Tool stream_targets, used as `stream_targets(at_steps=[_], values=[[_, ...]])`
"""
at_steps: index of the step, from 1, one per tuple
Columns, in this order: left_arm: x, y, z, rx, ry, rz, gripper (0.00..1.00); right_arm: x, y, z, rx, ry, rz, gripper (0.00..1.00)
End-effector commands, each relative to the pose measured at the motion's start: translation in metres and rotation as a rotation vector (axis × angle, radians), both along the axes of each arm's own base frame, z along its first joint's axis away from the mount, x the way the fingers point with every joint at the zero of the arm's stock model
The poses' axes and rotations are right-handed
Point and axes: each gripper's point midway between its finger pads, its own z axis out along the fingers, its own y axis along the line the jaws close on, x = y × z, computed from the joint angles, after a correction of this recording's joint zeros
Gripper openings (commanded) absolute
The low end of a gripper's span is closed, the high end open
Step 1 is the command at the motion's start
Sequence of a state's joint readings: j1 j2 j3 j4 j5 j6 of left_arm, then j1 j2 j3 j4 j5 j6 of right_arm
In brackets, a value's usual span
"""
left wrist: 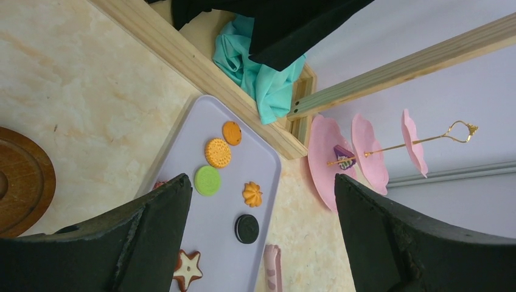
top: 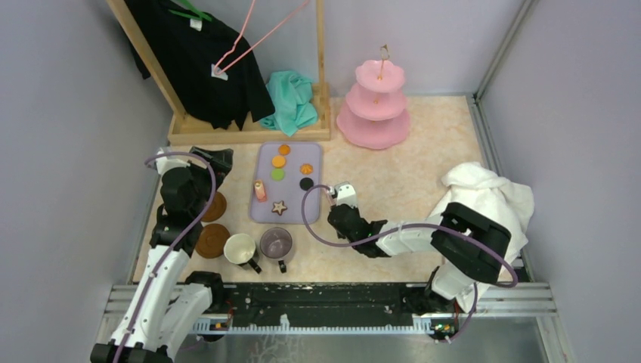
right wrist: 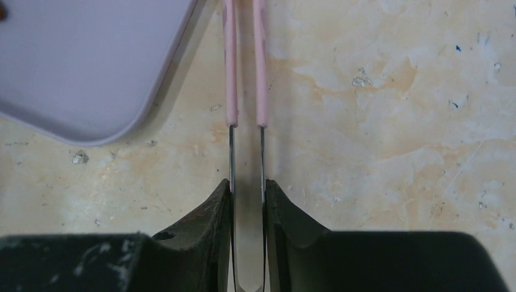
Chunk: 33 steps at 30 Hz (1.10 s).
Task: Serve the afternoon tea
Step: Adjust the clamp at the center of the board.
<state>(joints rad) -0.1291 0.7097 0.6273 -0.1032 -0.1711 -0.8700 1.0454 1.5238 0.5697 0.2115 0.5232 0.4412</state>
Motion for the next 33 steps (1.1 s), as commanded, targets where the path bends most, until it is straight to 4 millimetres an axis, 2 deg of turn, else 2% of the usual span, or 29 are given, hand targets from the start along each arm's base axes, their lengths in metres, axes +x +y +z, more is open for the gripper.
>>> stream_targets(at_steps=[1,9,20,24,33], values=[[-0.001,-0.003,0.001,0.010,-0.011,-0.017,0.92,-0.004,-0.012,-0.016,-0.033,0.020,-0.061,0.24],[0.000,-0.002,0.002,0.019,-0.012,-0.016,0.92,-0.003,-0.013,-0.020,-0.050,0.008,-0.050,0.43],[0.000,-0.002,-0.003,0.019,-0.006,-0.014,0.92,0.001,-0.015,-0.029,-0.095,-0.006,-0.050,0.51],[0.000,-0.001,-0.003,0.019,-0.008,-0.011,0.92,0.005,-0.016,-0.031,-0.099,-0.003,-0.057,0.51],[0.000,0.001,-0.004,0.026,-0.011,0.000,0.92,0.001,-0.026,-0.039,-0.105,0.043,-0.050,0.31]])
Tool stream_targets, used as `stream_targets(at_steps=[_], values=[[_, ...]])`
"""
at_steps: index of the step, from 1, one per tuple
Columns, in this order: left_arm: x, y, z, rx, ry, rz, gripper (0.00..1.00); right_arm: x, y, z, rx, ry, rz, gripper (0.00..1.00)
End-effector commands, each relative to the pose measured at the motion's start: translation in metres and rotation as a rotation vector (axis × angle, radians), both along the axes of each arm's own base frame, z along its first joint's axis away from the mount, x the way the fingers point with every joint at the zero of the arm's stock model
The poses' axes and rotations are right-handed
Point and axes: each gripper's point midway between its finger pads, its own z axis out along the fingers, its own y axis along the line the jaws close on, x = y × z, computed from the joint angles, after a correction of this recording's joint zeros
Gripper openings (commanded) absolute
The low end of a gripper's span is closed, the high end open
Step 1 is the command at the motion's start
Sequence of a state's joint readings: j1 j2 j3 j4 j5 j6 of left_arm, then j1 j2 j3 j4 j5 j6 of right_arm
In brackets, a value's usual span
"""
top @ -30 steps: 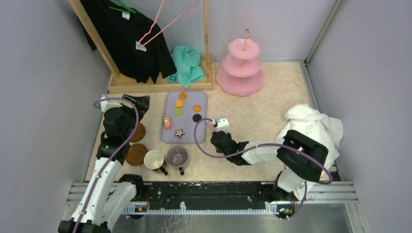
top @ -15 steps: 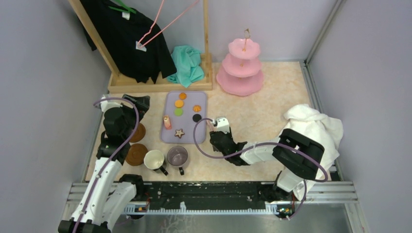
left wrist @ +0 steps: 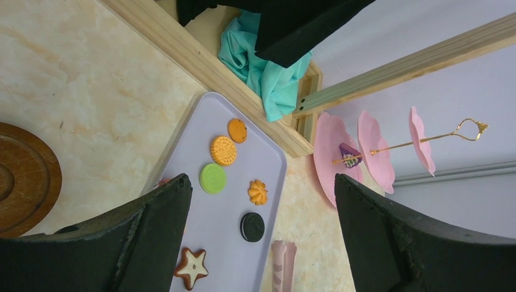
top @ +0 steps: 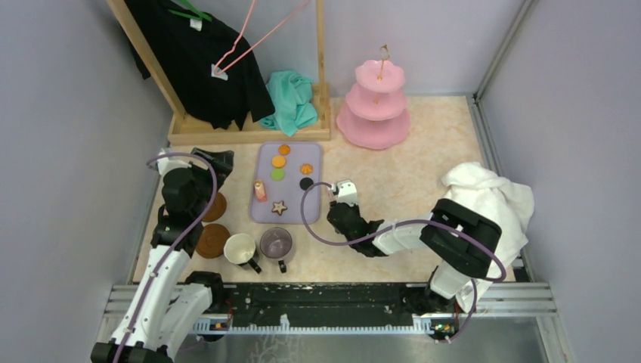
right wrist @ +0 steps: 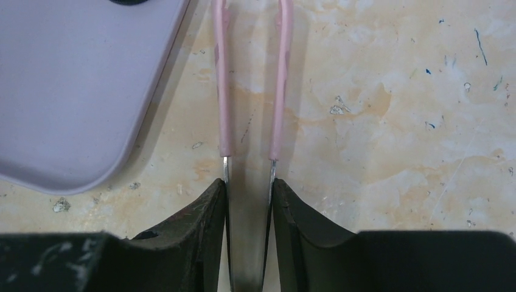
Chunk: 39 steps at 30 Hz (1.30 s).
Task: Serve the afternoon tea
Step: Adjust the clamp at the center of the board.
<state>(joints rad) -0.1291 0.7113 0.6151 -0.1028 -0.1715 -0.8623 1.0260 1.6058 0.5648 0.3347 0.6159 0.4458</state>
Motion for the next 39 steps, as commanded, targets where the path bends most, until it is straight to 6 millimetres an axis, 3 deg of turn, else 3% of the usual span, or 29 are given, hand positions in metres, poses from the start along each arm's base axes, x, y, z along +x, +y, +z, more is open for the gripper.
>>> stream_targets(at_steps=[1,4,8,14,20,27,33,39], values=[[0.000,0.001,0.003,0.019,-0.026,0.002,0.92,-0.022,-0.021,-0.034,-0.104,0.122,0.038,0.29],[0.000,0.002,0.005,0.020,-0.031,0.008,0.92,-0.025,-0.024,-0.033,-0.098,0.126,0.040,0.27],[-0.001,0.004,0.011,0.027,-0.045,0.013,0.92,-0.026,-0.024,-0.015,-0.062,0.106,0.048,0.25],[0.002,0.006,0.020,0.044,-0.058,0.026,0.92,-0.026,-0.018,0.033,-0.036,0.044,0.079,0.24],[0.007,0.000,0.009,0.052,-0.015,-0.008,0.92,-0.029,-0.002,0.077,0.017,0.026,0.151,0.24],[0.022,-0.016,-0.002,0.074,0.061,-0.098,0.92,-0.024,0.035,0.113,0.029,0.020,0.276,0.24],[0.031,-0.024,-0.019,0.068,0.138,-0.136,0.92,-0.015,0.079,0.122,-0.005,0.054,0.394,0.24],[0.034,-0.021,-0.015,0.058,0.138,-0.118,0.92,-0.003,0.114,0.131,-0.036,0.071,0.479,0.25]])
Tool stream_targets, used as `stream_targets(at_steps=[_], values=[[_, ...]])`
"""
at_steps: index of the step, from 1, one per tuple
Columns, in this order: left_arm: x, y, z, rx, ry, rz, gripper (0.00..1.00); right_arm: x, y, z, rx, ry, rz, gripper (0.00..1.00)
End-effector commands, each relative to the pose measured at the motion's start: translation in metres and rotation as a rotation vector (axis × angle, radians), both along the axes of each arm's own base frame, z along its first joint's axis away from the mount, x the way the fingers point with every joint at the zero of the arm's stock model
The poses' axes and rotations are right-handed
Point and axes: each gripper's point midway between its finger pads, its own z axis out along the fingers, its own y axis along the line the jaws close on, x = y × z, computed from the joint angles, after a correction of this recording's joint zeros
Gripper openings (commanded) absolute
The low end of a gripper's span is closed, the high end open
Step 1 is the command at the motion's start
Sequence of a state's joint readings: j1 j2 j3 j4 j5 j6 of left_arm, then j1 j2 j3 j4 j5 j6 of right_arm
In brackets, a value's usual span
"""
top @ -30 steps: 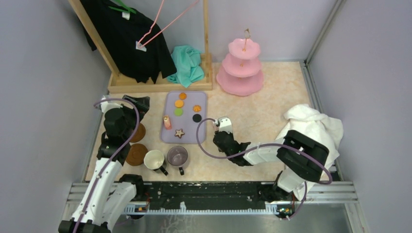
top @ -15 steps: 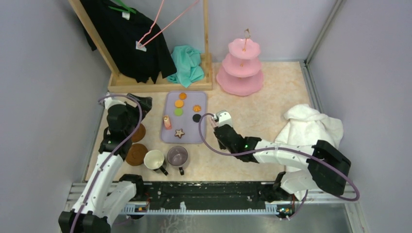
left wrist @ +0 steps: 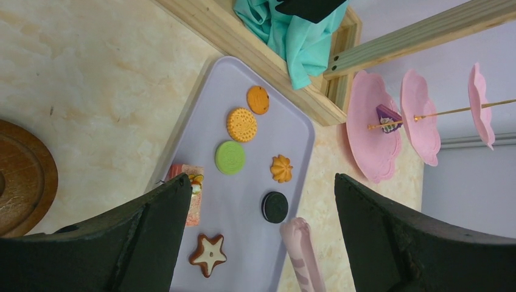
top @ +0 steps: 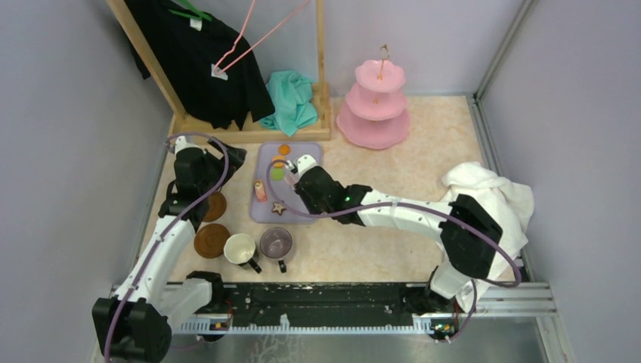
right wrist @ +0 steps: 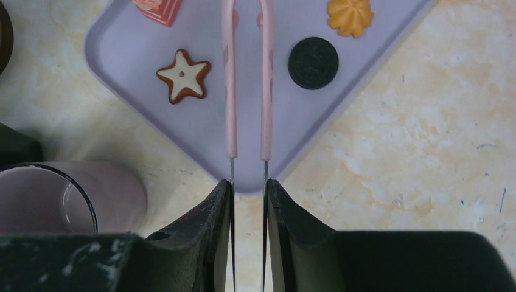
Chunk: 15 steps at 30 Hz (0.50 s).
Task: Serve the afternoon tea
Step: Adjust the clamp at the center of the board, then pick up the desert from the tray.
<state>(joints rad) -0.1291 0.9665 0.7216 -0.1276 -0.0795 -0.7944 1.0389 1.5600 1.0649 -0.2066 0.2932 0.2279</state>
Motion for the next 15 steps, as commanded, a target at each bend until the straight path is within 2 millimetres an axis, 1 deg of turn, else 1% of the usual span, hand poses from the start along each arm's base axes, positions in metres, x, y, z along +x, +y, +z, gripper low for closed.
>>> stream_targets(at_steps=[1,2,3,4,5,10,11,15], values=[[0.002,-0.002,0.021,-0.006,-0.039,-0.008,0.92,0.006,0.034,0.027,0.016,-0.014,0.103,0.25],[0.003,-0.002,0.024,-0.006,-0.045,-0.006,0.92,0.007,0.039,0.032,0.021,-0.012,0.114,0.26],[0.003,-0.001,0.025,-0.006,-0.044,-0.002,0.93,0.010,0.043,0.026,0.002,0.001,0.118,0.26],[0.004,0.000,0.026,-0.006,-0.044,0.002,0.93,0.012,0.047,0.026,-0.002,0.011,0.123,0.26],[0.004,0.001,0.028,-0.008,-0.045,0.007,0.93,0.015,0.053,0.033,0.009,0.014,0.127,0.26],[0.006,0.008,0.034,-0.010,-0.051,0.042,0.94,0.020,0.069,0.037,0.006,0.084,0.128,0.26],[0.005,0.010,0.034,-0.009,-0.048,0.054,0.94,0.019,0.072,0.031,-0.008,0.110,0.126,0.27],[0.003,0.030,0.037,-0.009,-0.041,0.129,0.96,0.018,0.083,0.025,-0.021,0.186,0.113,0.26]])
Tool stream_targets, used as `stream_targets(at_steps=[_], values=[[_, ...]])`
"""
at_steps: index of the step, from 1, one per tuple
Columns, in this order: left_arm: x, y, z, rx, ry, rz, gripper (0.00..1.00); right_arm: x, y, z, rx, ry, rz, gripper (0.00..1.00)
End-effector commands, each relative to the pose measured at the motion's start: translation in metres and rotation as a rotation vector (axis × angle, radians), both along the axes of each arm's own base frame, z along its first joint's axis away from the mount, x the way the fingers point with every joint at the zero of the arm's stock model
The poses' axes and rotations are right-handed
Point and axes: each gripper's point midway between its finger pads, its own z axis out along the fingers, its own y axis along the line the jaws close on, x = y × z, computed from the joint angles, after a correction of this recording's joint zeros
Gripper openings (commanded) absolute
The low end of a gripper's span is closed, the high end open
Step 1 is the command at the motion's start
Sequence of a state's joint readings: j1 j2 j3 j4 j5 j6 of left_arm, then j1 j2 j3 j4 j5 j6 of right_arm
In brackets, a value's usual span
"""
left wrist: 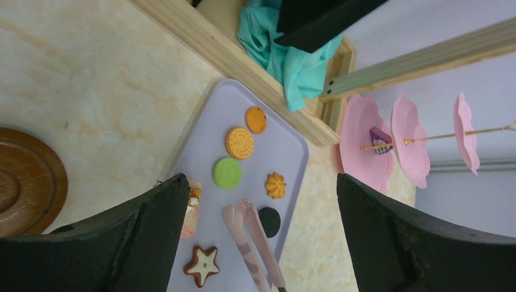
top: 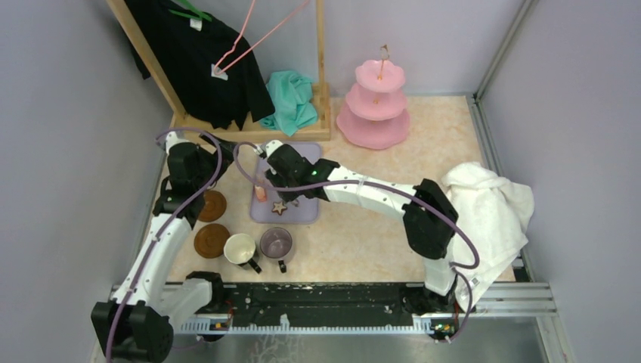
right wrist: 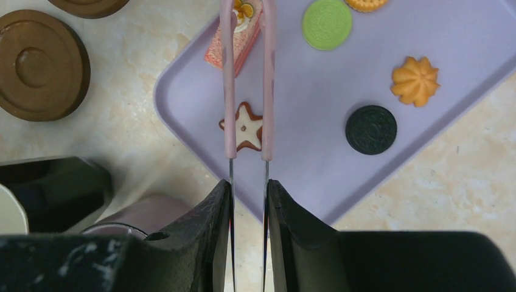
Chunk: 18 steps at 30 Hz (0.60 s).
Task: Serve the afternoon tea
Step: Pick up the desert from the tray.
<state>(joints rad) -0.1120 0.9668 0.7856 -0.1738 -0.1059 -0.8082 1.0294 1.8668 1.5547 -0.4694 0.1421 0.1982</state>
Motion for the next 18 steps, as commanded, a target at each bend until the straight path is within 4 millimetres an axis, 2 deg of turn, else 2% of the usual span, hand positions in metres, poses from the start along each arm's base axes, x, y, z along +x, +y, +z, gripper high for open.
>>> stream_targets(at_steps=[1,7,12,18], values=[[-0.002,0.025,0.019,-0.006,-0.028,0.102,0.96,-0.003,0.011,0.005,-0.001,0.090,-0.015,0.27],[-0.011,0.045,0.041,-0.009,-0.101,0.182,0.97,-0.001,0.015,0.005,-0.029,0.139,-0.060,0.27],[-0.013,0.047,0.048,-0.013,-0.124,0.192,0.97,0.000,0.027,0.018,-0.002,0.170,-0.071,0.27],[-0.018,0.047,0.053,-0.008,-0.134,0.192,0.97,-0.005,0.035,0.016,0.013,0.220,-0.081,0.29]])
